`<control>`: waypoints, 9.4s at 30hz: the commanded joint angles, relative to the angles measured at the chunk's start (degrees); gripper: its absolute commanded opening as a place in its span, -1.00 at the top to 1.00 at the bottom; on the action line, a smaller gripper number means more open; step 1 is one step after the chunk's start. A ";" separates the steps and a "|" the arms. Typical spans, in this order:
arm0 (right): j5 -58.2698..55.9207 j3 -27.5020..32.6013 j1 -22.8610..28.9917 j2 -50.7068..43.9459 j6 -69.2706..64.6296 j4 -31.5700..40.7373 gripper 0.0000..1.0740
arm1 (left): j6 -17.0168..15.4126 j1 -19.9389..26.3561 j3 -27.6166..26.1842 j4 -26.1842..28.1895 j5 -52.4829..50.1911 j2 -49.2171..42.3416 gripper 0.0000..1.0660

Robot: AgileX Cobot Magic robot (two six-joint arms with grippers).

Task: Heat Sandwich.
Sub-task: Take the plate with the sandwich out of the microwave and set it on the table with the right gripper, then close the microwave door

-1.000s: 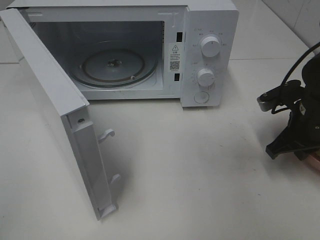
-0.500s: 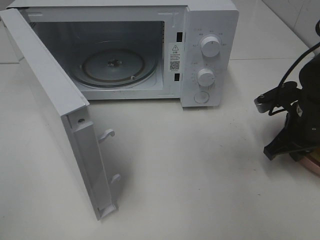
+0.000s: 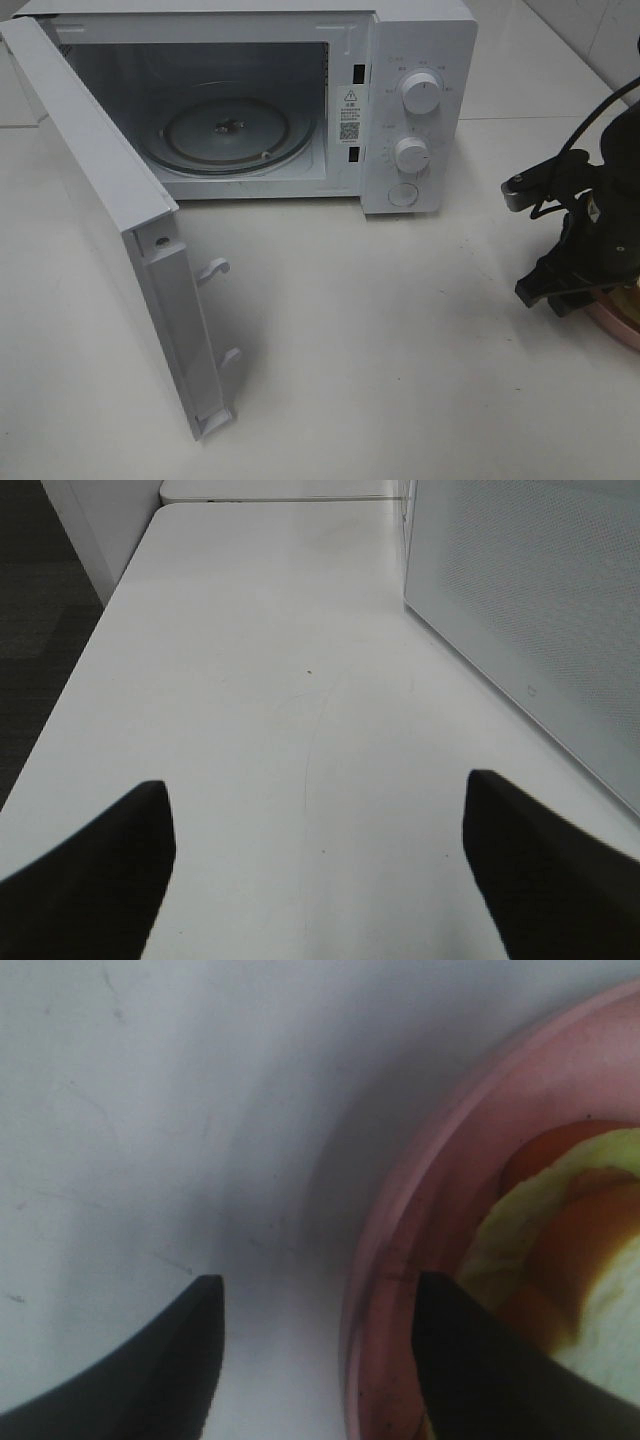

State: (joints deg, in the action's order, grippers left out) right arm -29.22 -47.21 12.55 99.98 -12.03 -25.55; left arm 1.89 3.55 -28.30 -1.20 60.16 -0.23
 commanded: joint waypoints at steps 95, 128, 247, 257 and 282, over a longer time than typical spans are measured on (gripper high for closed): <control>-30.25 18.33 -16.44 -101.70 15.93 29.34 -0.41 | -0.06 0.00 -0.29 0.06 -0.34 -0.29 -0.38; -30.25 18.33 -16.44 -101.70 15.87 29.34 -0.39 | -0.06 0.00 -0.29 0.06 -0.34 -0.29 -0.38; -30.25 18.33 -16.44 -101.70 15.87 29.34 -0.33 | -0.23 -22.86 10.77 -3.95 -99.92 73.85 1.00; -30.25 18.33 -16.44 -101.70 15.87 29.34 -0.33 | 2.29 -28.76 8.08 -0.80 -106.86 84.57 1.00; -30.25 18.33 -16.44 -101.70 15.87 29.34 -0.33 | 26.41 -38.33 -12.26 20.80 -107.03 99.47 1.00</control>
State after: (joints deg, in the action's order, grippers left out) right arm -59.76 -28.88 -3.67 -0.23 3.04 4.13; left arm 28.93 -34.43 -39.99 18.22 -45.89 99.29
